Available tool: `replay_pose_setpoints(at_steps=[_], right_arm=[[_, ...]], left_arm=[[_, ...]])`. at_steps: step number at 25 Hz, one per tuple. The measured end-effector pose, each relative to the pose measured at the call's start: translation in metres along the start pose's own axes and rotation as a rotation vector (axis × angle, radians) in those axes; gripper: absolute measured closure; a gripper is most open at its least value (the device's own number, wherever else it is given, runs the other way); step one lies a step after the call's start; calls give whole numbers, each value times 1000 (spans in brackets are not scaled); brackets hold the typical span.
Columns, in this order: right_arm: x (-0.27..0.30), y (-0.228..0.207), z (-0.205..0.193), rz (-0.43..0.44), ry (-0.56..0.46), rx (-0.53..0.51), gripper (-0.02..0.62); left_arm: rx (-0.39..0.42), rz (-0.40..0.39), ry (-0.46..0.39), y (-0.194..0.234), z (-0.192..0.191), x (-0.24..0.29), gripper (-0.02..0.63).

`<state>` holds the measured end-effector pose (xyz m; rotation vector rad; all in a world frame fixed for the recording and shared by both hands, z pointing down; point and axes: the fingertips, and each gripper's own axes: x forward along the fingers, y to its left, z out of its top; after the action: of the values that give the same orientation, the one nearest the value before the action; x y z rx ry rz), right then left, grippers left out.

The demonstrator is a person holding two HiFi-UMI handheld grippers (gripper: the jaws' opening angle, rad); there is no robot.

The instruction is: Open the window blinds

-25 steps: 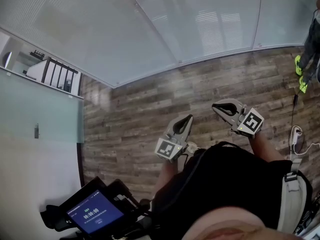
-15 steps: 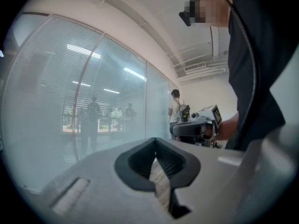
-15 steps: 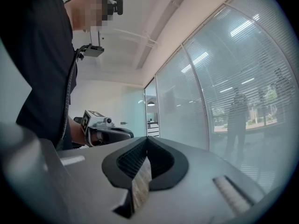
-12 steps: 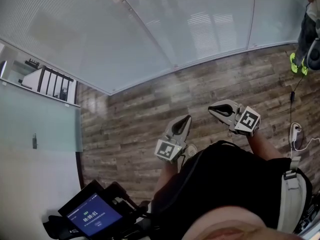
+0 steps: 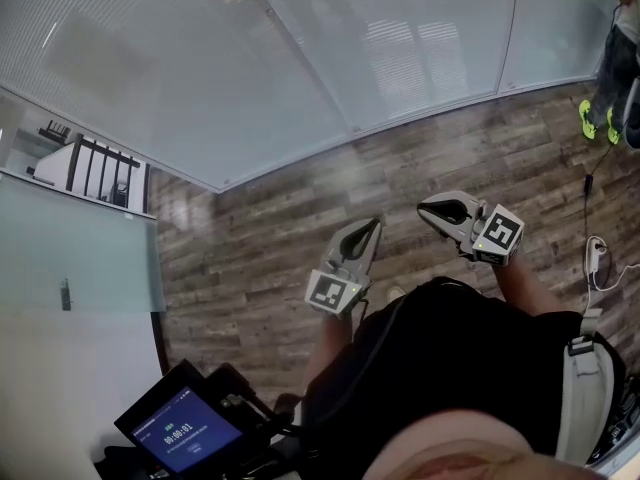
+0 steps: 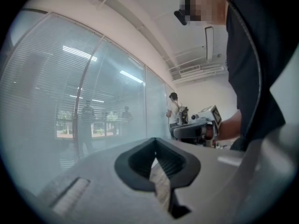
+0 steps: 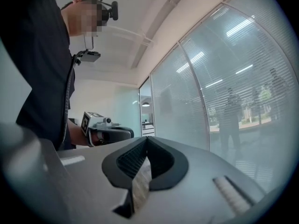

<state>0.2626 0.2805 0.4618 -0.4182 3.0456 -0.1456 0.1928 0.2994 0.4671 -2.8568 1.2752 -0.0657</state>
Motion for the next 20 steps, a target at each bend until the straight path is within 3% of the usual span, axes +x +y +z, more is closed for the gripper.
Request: replay_pose_setpoints(at_steps=[5,13,20], right_arm=[[25,8,-16,1,-11,-19,591],[72,45,-37,5,-15,-48,591],[102,31,-29,-7,47,-28,591]], left_arm=[[12,27,33,16,-20,-32,603],[23,71,19,44,-40,-96,603],[-83,68,6,87,-43,-96,603]])
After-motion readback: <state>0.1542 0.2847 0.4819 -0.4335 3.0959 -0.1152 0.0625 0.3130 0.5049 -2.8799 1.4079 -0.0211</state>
